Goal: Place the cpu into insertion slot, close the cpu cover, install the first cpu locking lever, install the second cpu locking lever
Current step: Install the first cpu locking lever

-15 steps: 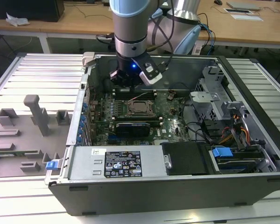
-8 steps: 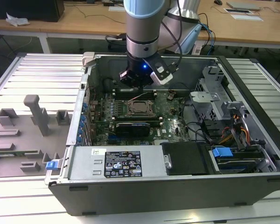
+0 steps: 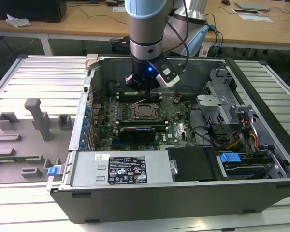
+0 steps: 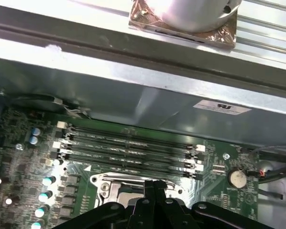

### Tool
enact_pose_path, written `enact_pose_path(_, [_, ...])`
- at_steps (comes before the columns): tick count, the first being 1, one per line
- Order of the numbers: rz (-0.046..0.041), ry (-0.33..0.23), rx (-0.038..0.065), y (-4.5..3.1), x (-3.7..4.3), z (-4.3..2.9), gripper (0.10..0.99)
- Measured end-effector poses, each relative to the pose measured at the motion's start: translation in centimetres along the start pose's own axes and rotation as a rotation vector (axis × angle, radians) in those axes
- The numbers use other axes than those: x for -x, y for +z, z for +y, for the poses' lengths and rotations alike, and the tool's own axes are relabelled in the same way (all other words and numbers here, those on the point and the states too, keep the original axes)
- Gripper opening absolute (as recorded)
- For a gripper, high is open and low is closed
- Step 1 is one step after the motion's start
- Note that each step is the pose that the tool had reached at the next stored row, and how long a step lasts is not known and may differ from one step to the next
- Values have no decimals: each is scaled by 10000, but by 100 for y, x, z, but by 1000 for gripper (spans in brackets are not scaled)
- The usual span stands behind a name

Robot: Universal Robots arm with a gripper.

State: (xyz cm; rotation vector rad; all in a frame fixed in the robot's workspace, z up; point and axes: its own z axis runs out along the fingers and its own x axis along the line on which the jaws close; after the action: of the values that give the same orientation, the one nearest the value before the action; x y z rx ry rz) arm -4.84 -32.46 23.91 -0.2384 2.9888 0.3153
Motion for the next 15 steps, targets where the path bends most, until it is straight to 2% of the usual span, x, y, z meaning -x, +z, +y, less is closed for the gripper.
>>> enact_pose_path(2, [3, -12, -93, 13, -4, -3, 106])
enact_pose_path(5, [32, -12, -293, 43, -6, 7, 106])
enact_pose_path(6, [44, -10, -378, 60, -4, 25, 106])
enact_pose_path(7, [50, -5, -422, 78, -2, 53, 106])
enact_pose_path(11, [47, -2, -429, 117, 8, 133, 106])
enact_pose_path(15, [-7, -13, -437, 156, 8, 162, 106])
